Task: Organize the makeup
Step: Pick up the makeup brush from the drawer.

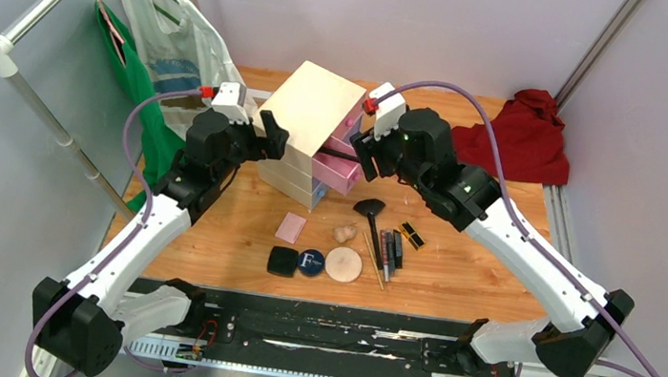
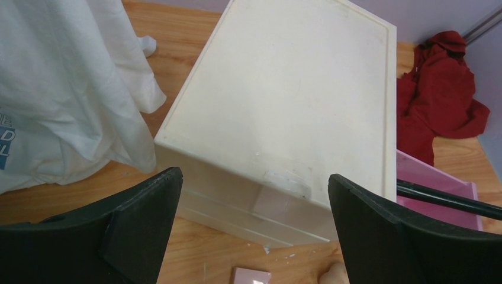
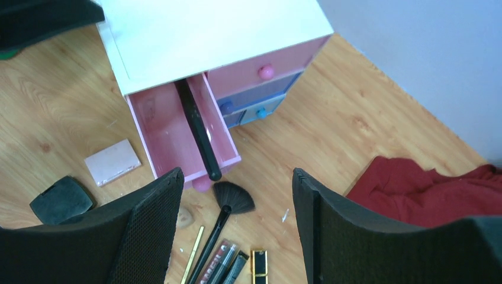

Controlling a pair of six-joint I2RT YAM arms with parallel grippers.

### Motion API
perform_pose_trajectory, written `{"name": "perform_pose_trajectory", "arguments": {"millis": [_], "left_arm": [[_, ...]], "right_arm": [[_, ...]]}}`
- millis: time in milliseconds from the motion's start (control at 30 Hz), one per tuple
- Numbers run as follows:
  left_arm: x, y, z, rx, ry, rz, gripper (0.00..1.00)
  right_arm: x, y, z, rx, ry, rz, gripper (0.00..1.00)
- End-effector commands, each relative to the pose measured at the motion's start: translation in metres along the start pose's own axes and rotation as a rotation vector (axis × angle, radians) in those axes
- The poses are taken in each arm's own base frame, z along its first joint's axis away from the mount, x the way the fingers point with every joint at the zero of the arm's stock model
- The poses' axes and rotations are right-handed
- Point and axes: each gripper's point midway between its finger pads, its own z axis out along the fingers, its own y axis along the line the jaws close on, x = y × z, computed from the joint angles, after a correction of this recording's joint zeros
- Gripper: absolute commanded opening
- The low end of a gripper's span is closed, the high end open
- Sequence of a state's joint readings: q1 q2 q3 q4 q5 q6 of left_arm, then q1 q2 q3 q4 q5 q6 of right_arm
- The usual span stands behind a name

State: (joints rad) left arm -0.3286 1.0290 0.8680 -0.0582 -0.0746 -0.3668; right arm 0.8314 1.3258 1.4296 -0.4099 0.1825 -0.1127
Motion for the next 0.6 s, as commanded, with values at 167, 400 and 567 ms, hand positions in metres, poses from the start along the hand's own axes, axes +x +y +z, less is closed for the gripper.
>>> {"name": "perform_pose_trajectory", "arguments": {"millis": [167,400,567], "left_arm": [[-0.004,-0.001,-0.007,0.007,-0.022,-0.001,0.98],[-0.006,0.001,-0.015,-0.004,-0.013,0.011,0.98],[-0.007,0.002,-0.022,-0.004,-0.028,0.009,0.98]], "right_arm": [[-0.027,0.005,-0.004,-0.101,0.124,-0.19,0.64],[-0.029,-0.003,0.0,-0.114,0.276,-0.291,0.6],[-0.008,-0.005,0.006,-0.098,0.359,-0.316,0.53]]}}
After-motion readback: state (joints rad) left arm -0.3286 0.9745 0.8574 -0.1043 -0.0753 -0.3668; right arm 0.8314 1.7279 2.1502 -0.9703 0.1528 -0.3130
